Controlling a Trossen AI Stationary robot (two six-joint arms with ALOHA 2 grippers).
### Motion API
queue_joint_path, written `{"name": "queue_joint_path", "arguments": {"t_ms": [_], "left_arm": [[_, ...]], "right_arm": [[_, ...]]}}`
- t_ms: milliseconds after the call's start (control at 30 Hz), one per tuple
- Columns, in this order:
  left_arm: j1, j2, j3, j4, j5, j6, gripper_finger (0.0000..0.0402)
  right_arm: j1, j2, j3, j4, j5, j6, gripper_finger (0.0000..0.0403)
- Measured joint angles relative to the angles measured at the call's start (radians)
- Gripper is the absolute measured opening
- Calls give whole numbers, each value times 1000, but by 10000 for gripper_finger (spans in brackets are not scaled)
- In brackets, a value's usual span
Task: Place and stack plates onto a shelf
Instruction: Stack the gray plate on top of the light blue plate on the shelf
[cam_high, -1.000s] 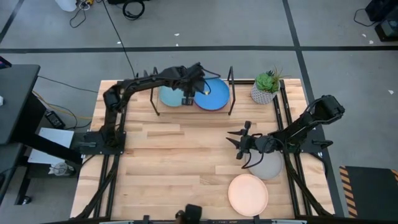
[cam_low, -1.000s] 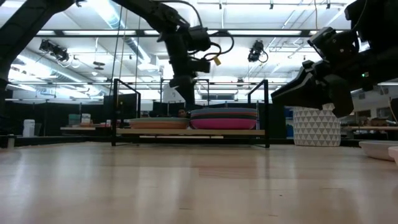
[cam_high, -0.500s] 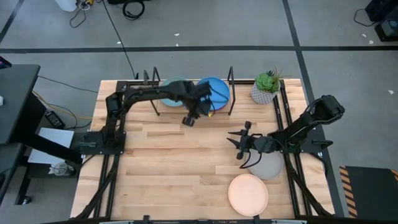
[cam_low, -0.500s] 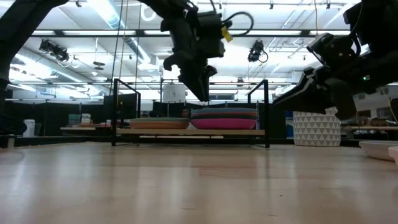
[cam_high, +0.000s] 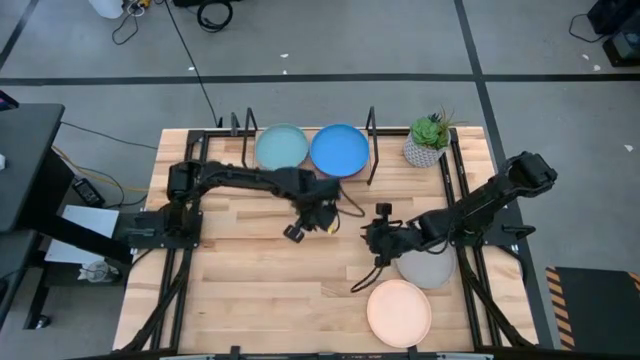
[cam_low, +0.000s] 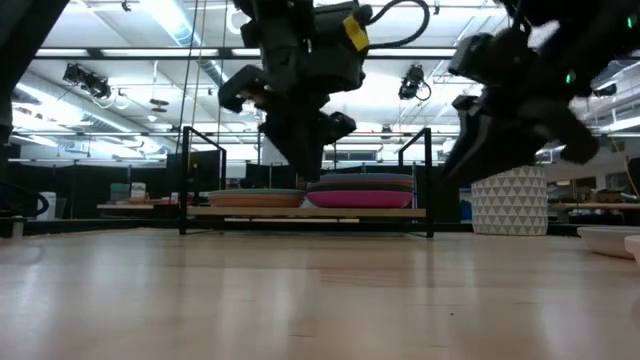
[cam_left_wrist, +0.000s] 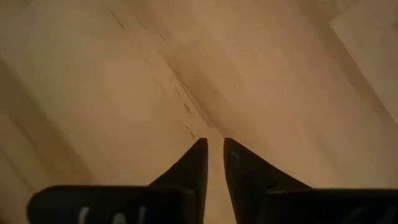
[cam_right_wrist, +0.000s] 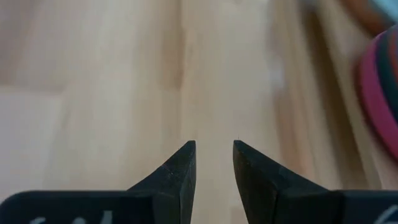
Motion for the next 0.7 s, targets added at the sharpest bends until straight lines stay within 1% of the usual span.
{"name": "queue_joint_path", "arguments": {"t_ms": [100,167,233,333,433,533,633,700], "left_arm": [[-26,0,-34,4,-15,-20,44],[-40,0,-61,34,-17,-36,38],[-51,0,-93,50,-26,-55,34],[-68,-6,-141,82,-61,-92,28],[-88,-36,-196,132,-108,-132,23],[-119,-89,-244,189,-150,-175,20],[-161,-158,-297,270,-198,-206,20],[-188,-205,-333,310,-229,-220,20]], "right_arm": [[-1,-5,103,-219,-80,35,113],[-2,-5,162,-356,-137,53,113],[-2,-5,210,-470,-213,72,114],[-2,-6,252,-618,-319,98,114],[-2,-6,253,-699,-416,97,114],[-7,-6,253,-802,-454,90,114],[-12,-6,253,-884,-456,83,114],[-15,-6,251,-907,-456,74,114]]}}
